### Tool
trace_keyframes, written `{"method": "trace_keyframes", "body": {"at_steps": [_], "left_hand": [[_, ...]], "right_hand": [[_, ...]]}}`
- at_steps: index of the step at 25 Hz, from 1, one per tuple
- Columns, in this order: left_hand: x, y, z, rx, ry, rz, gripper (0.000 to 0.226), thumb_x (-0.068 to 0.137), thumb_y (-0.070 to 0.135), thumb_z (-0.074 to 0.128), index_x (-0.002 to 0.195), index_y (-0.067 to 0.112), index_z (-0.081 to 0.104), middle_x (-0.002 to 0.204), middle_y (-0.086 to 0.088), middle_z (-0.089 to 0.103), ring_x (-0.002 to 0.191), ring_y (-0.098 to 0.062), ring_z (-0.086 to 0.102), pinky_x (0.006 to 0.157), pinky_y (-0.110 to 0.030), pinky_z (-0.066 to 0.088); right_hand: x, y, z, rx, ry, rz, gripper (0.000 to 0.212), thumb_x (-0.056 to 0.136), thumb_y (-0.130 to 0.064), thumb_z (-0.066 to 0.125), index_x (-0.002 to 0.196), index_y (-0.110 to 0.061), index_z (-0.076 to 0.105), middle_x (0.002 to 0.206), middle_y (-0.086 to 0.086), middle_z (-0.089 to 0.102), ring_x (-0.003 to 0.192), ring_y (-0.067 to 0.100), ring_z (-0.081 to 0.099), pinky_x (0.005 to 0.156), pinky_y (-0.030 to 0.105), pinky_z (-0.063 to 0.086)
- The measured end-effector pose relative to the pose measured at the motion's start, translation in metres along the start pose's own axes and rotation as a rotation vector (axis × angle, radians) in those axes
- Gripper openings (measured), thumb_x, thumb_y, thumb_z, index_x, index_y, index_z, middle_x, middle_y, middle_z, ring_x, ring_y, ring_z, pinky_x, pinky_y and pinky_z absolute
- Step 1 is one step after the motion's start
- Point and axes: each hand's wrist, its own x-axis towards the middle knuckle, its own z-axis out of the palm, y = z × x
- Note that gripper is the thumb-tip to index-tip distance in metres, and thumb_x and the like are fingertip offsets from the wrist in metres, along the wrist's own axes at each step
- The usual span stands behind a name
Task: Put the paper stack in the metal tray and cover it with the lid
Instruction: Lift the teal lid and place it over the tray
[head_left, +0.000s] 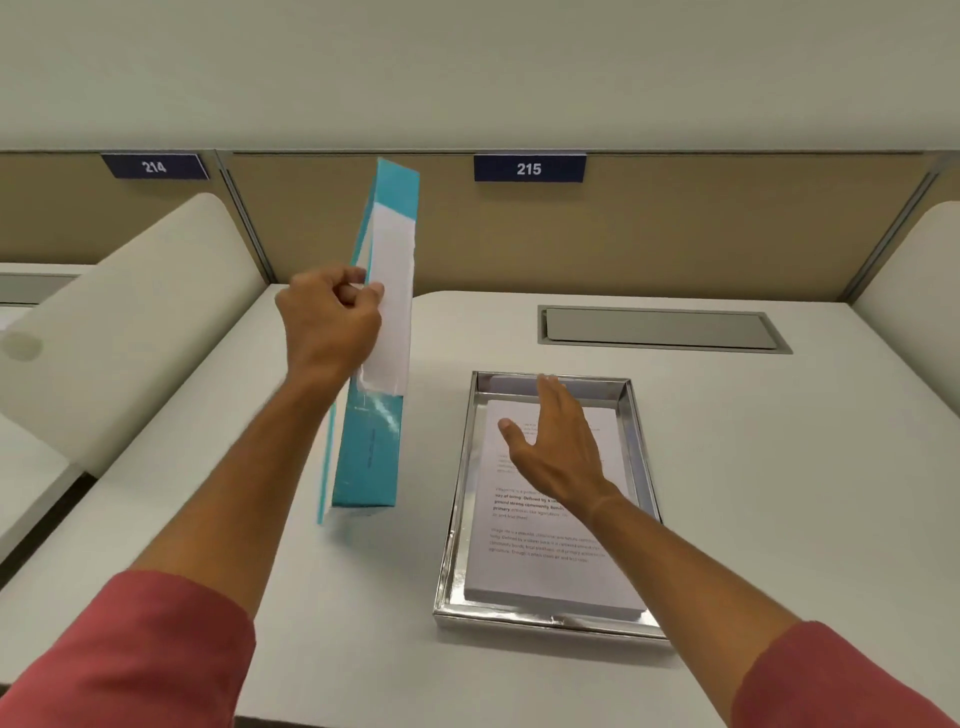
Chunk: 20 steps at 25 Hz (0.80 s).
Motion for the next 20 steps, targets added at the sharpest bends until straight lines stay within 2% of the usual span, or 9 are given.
{"method": "trace_keyframes", "body": {"at_steps": [2,4,6,8,11,13,15,17,20], "left_hand": [[0.008,0.018,-0.008,-0.189,0.004,-0.073,0.014,0.083,0.031,0.070,0.087,0.018,0.070,0.079,0.009,0.067,0.065,-0.007,0.067,0.060,-0.015,0.054],[0.014,0.031,-0.014,-0.394,-0.020,-0.162,0.010,0.082,0.031,0.072,0.081,0.022,0.068,0.077,0.011,0.069,0.061,-0.006,0.070,0.054,-0.014,0.055],[0.018,0.036,-0.016,-0.520,-0.049,-0.253,0.010,0.083,0.030,0.072,0.083,0.021,0.069,0.080,0.008,0.072,0.062,-0.006,0.072,0.053,-0.017,0.057],[0.021,0.031,-0.013,-0.604,-0.065,-0.355,0.017,0.084,0.024,0.072,0.096,0.012,0.071,0.085,0.002,0.072,0.062,-0.007,0.070,0.056,-0.020,0.058],[0.019,0.016,-0.005,-0.689,-0.209,-0.536,0.029,0.088,0.027,0.066,0.106,0.004,0.070,0.090,-0.007,0.073,0.072,-0.019,0.068,0.075,-0.031,0.059],[0.010,0.006,0.000,-0.745,-0.342,-0.621,0.029,0.093,0.031,0.058,0.090,0.005,0.070,0.071,-0.005,0.075,0.058,-0.017,0.070,0.058,-0.025,0.059],[-0.003,-0.004,0.006,-0.763,-0.392,-0.686,0.031,0.093,0.033,0.058,0.084,0.007,0.070,0.061,-0.003,0.074,0.048,-0.015,0.069,0.043,-0.022,0.053],[-0.015,-0.014,0.015,-0.697,-0.375,-0.705,0.028,0.088,0.035,0.066,0.093,0.008,0.073,0.076,-0.007,0.077,0.057,-0.017,0.072,0.047,-0.025,0.055],[-0.027,-0.031,0.036,-0.454,-0.313,-0.583,0.024,0.087,0.032,0.069,0.102,0.014,0.068,0.094,-0.008,0.075,0.071,-0.017,0.071,0.055,-0.028,0.057]], "right_hand": [[0.006,-0.004,-0.009,0.059,0.008,0.007,0.077,0.094,-0.049,0.048,0.155,-0.018,0.014,0.164,0.003,0.012,0.151,0.022,0.009,0.119,0.040,0.014],[0.012,-0.006,-0.019,0.134,0.027,0.026,0.072,0.095,-0.048,0.049,0.154,-0.017,0.020,0.163,0.004,0.019,0.150,0.023,0.014,0.118,0.041,0.018],[0.019,-0.008,-0.028,0.226,0.060,0.074,0.066,0.095,-0.045,0.051,0.150,-0.016,0.029,0.159,0.007,0.028,0.147,0.025,0.024,0.116,0.041,0.024],[0.027,-0.005,-0.037,0.347,0.071,0.153,0.059,0.095,-0.041,0.052,0.145,-0.012,0.039,0.153,0.010,0.040,0.140,0.026,0.036,0.113,0.041,0.030],[0.036,0.008,-0.047,0.624,0.009,0.338,0.045,0.097,-0.040,0.048,0.128,-0.010,0.058,0.136,0.009,0.058,0.119,0.025,0.056,0.100,0.040,0.046],[0.038,0.020,-0.054,0.758,0.006,0.438,0.035,0.098,-0.038,0.046,0.104,-0.011,0.066,0.114,0.009,0.067,0.095,0.022,0.060,0.081,0.036,0.048],[0.037,0.036,-0.060,0.782,0.072,0.490,0.033,0.097,-0.036,0.047,0.089,-0.010,0.066,0.101,0.011,0.066,0.085,0.021,0.057,0.074,0.035,0.046],[0.033,0.052,-0.067,0.758,0.151,0.513,0.030,0.094,-0.034,0.052,0.085,-0.009,0.066,0.093,0.010,0.065,0.082,0.022,0.057,0.071,0.035,0.047],[0.025,0.071,-0.074,0.729,0.222,0.547,0.024,0.088,-0.032,0.058,0.070,-0.017,0.066,0.077,0.003,0.063,0.072,0.019,0.055,0.065,0.033,0.046]]}}
